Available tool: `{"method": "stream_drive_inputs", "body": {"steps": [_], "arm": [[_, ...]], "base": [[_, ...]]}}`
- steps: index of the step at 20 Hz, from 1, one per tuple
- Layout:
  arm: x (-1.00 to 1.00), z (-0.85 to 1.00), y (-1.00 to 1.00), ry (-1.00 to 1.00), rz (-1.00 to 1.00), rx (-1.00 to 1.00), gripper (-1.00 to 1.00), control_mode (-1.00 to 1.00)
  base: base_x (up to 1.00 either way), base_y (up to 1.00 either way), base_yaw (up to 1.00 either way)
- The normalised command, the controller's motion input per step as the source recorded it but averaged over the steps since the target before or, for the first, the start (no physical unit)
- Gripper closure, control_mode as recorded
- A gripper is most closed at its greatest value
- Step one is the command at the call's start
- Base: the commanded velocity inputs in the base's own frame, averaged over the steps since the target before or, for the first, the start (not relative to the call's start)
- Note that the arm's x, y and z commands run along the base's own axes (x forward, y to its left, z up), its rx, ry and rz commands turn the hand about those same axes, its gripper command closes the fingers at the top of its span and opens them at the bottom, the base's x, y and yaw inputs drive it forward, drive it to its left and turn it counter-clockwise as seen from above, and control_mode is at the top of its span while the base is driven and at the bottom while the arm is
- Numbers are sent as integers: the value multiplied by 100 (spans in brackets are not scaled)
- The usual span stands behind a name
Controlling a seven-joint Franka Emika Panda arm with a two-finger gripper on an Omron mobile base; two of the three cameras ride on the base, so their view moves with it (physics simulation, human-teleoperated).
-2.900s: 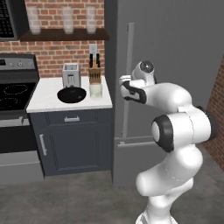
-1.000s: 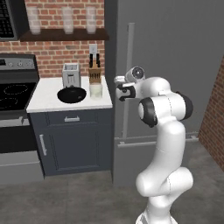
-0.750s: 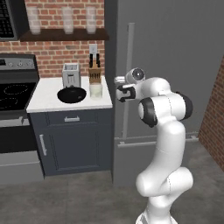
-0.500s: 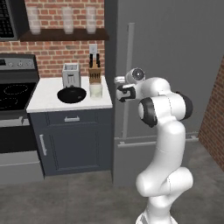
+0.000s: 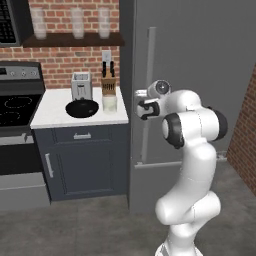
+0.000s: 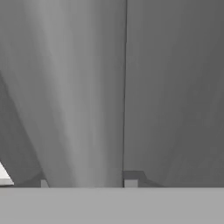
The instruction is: Grab a lemon wedge from the fridge and one ice cube from the ice bowl, and put them in the glass of lemonade.
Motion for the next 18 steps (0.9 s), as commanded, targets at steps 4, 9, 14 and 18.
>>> {"method": "stream_drive_inputs", "body": {"steps": [4, 9, 14, 18], "arm": [[-89, 3, -56, 0, -10, 4, 100, -100], [-96, 24, -54, 0, -13, 5, 100, -100], [-93, 59, -53, 0, -16, 7, -100, -100], [-89, 93, -53, 0, -19, 7, -100, -100]], "base": [[0, 0, 0], [0, 0, 0], [0, 0, 0], [0, 0, 0]]}}
